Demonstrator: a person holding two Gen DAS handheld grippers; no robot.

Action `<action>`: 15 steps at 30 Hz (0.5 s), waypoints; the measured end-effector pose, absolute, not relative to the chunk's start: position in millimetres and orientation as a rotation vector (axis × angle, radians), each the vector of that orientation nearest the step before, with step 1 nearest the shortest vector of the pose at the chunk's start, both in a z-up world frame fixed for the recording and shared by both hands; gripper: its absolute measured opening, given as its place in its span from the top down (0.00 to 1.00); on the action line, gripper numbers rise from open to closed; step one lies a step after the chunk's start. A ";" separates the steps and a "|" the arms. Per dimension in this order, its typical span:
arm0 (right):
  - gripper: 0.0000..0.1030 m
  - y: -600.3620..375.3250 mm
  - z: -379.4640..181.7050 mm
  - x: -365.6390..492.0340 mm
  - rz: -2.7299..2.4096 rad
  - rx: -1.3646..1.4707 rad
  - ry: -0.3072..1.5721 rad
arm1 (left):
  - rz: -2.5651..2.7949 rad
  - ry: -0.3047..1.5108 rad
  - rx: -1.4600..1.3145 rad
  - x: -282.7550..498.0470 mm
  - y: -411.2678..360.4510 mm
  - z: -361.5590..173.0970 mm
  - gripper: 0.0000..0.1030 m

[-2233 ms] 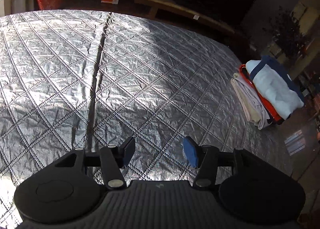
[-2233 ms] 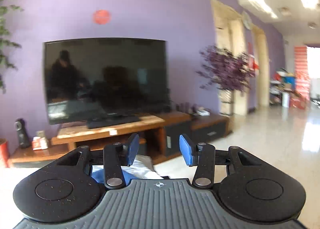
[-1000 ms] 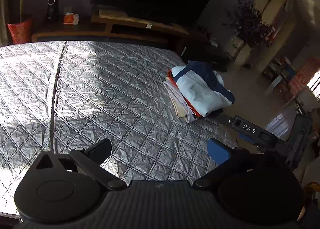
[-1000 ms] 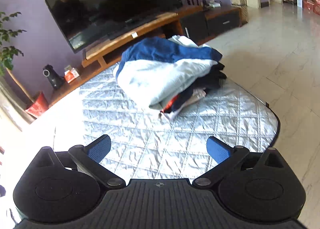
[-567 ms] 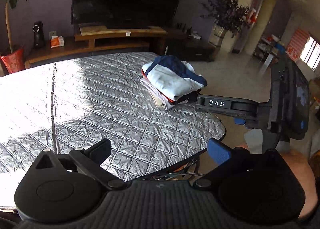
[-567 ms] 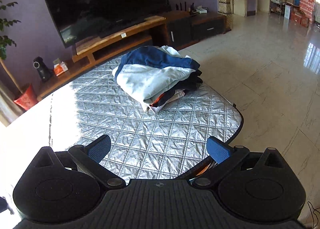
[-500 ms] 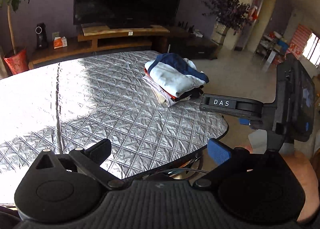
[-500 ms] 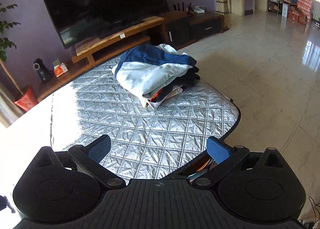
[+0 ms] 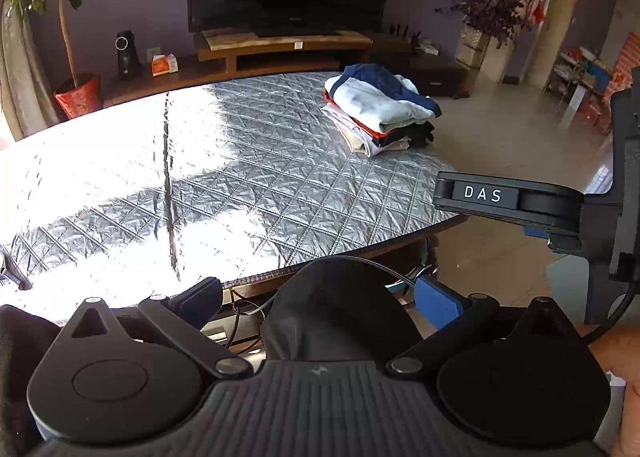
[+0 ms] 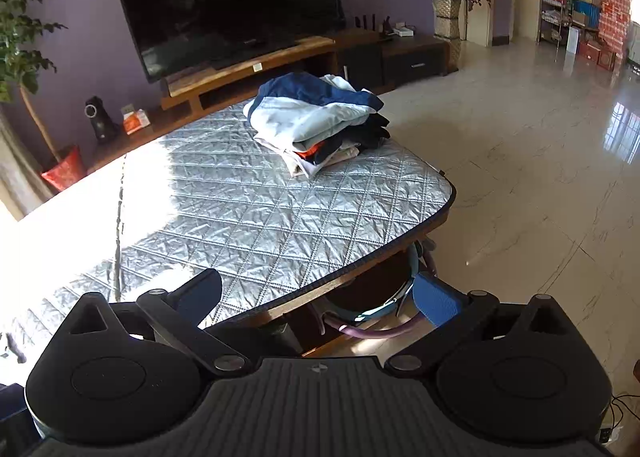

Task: Fold clothes

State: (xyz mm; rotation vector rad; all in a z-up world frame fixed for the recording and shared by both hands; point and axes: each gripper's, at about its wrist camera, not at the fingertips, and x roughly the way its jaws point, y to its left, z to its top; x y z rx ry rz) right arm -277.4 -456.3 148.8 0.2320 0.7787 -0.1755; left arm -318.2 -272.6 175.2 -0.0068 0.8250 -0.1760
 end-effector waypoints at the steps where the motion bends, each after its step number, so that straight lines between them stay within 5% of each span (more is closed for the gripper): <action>1: 0.00 -456.2 150.2 -282.1 -0.179 0.233 0.777 | -0.181 0.817 0.000 -324.2 -272.7 175.3 0.01; 15: 0.00 -441.6 169.5 -331.0 -0.180 0.233 0.764 | -0.183 0.792 -0.070 -379.3 -245.8 185.3 0.01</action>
